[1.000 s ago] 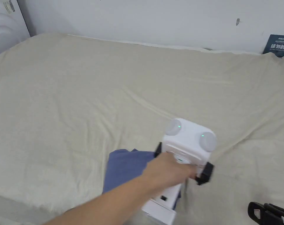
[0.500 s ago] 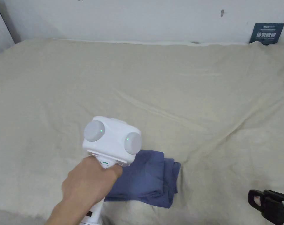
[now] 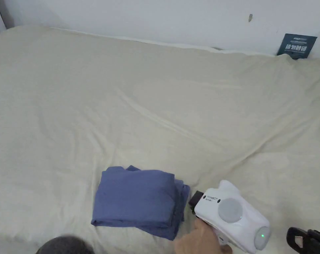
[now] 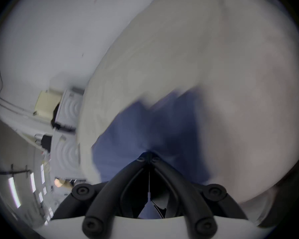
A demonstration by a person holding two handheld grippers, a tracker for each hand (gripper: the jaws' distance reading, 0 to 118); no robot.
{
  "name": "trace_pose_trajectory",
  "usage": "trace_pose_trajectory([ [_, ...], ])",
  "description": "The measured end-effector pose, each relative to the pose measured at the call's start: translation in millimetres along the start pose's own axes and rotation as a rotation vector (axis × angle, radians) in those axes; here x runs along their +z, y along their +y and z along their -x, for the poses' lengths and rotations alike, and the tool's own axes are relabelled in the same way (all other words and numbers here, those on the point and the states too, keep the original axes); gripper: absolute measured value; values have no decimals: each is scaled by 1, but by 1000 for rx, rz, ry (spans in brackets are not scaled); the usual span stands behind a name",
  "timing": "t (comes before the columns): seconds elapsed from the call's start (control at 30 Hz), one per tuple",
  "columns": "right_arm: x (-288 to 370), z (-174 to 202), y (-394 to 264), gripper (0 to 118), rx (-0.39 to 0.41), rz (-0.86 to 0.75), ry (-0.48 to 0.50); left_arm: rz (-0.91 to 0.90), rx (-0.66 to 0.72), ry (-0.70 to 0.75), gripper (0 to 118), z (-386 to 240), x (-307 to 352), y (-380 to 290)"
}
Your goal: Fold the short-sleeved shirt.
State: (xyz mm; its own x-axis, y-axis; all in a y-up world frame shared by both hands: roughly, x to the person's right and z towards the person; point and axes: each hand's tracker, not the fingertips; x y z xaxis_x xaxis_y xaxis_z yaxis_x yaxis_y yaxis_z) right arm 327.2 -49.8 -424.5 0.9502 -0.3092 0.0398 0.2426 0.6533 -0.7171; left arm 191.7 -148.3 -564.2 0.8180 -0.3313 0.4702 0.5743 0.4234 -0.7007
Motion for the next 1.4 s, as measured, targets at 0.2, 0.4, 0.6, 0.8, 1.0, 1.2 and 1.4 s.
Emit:
trace_pose_trajectory([
  [0.2,-19,20,11,1,11,19,1,-79,222,-292,0,158,34,13],
  [0.4,-98,106,35,1,56,110,279,-22,486,-394,0,345,30,-69],
  [0.6,-211,149,36,1,-121,267,611,28,610,-489,0,403,-17,-149],
  [0.8,-272,115,2,1,-272,360,718,-14,610,-774,48,396,-51,-163],
  [1.0,-292,56,-34,1,-636,370,864,56,679,-1108,117,428,-123,-153],
  [1.2,-280,72,-30,1,-609,364,842,-23,720,-1247,115,370,-130,-150],
  [1.4,-257,73,-6,1,-492,341,728,2,743,-1140,20,381,-121,-164],
])
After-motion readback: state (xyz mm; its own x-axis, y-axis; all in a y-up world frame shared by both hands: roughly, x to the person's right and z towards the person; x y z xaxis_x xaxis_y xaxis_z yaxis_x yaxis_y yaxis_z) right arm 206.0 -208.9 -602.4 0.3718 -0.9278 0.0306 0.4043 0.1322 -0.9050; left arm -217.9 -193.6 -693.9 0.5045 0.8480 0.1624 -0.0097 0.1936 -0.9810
